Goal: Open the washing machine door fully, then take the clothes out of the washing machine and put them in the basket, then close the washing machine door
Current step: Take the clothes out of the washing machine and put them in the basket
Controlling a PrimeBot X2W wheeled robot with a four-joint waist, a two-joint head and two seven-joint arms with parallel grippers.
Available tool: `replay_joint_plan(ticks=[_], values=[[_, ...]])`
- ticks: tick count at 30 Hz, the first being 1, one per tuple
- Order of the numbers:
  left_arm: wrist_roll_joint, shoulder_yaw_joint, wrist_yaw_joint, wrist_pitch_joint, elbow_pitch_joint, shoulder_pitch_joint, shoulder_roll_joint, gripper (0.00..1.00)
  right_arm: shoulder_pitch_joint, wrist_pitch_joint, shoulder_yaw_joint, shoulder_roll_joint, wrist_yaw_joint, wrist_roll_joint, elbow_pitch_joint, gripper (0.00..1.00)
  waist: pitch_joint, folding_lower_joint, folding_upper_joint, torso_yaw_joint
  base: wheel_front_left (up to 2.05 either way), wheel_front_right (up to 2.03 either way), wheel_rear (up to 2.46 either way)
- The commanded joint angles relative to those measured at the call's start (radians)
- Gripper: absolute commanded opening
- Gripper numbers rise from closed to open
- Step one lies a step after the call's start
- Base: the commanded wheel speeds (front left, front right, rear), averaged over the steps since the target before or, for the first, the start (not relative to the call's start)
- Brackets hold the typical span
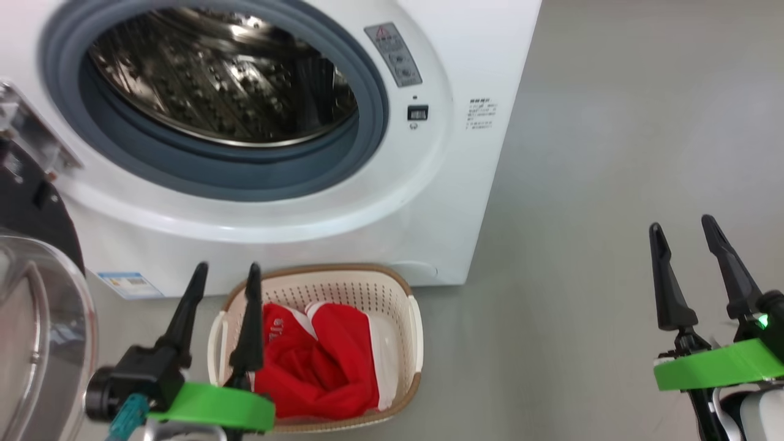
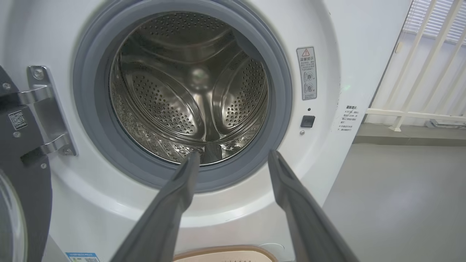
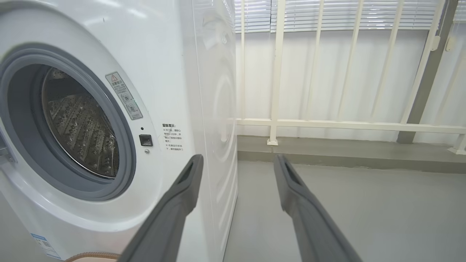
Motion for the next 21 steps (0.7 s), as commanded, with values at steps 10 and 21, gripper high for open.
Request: replay_joint_plan(ticks=[10, 21], values=[[-0.037, 0.088, 0.033, 0.035, -0.123, 0.134, 0.067, 1.00, 0.084, -0.006, -0.022, 0.025, 0.003, -0.053, -0.086, 1.00, -0.126, 0.0000, -0.0001, -0.003, 0.00, 0.00, 0.00], [-0.079, 0.135, 0.048, 0.048, -0.181, 0.246, 0.095, 1.00, 0.152, -0.006, -0.045, 0.051, 0.003, -0.078, -0.126, 1.00, -0.170, 0.0000, -0.0001, -0.012, 0.00, 0.00, 0.00]])
